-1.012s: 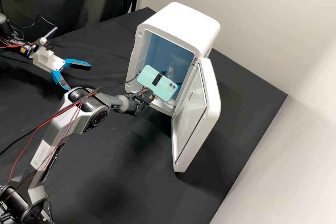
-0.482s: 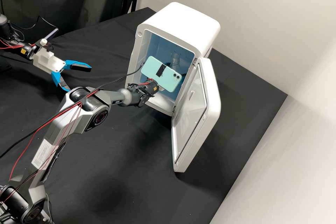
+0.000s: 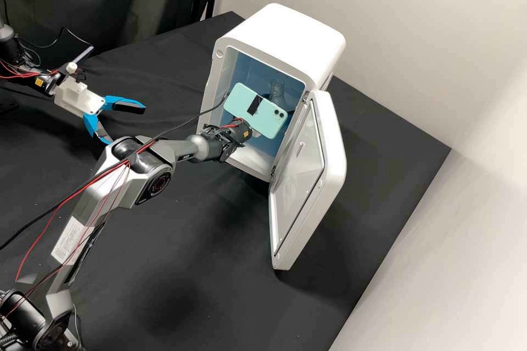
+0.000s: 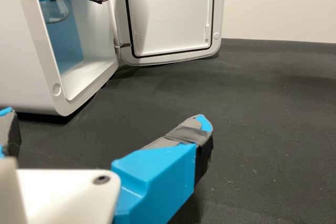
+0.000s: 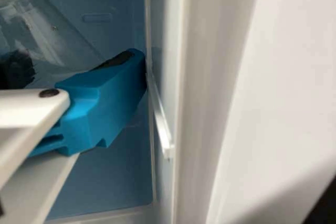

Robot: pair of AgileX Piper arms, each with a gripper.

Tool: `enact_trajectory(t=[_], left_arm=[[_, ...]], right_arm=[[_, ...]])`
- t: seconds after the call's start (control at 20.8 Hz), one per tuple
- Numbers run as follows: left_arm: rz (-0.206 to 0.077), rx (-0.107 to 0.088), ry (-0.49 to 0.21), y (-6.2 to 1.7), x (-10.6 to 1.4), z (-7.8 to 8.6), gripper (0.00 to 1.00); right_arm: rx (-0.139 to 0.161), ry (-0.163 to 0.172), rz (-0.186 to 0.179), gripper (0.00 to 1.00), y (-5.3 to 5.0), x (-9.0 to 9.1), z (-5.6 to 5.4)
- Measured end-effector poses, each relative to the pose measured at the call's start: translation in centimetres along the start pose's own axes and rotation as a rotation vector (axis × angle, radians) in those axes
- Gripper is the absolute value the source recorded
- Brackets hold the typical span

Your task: Place the flask in the incubator

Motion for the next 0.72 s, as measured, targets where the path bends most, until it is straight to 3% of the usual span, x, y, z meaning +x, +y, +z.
enact_trajectory(t=[0.29, 0.53, 0.72], left_arm=[[-0.001, 0.006, 0.001, -0.02, 0.26, -0.12, 1.00], [-0.001, 0.006, -0.002, -0.04, 0.32, 0.02, 1.00], [-0.002, 0.005, -0.002, -0.07, 0.33, 0.01, 1.00]], right_arm=[[0.009, -0.008, 0.001, 0.00, -0.04, 0.00, 0.02], [-0.007, -0.006, 0.003, 0.00, 0.06, 0.04, -0.06], [-0.009, -0.015, -0.009, 0.00, -0.90, 0.35, 0.57]])
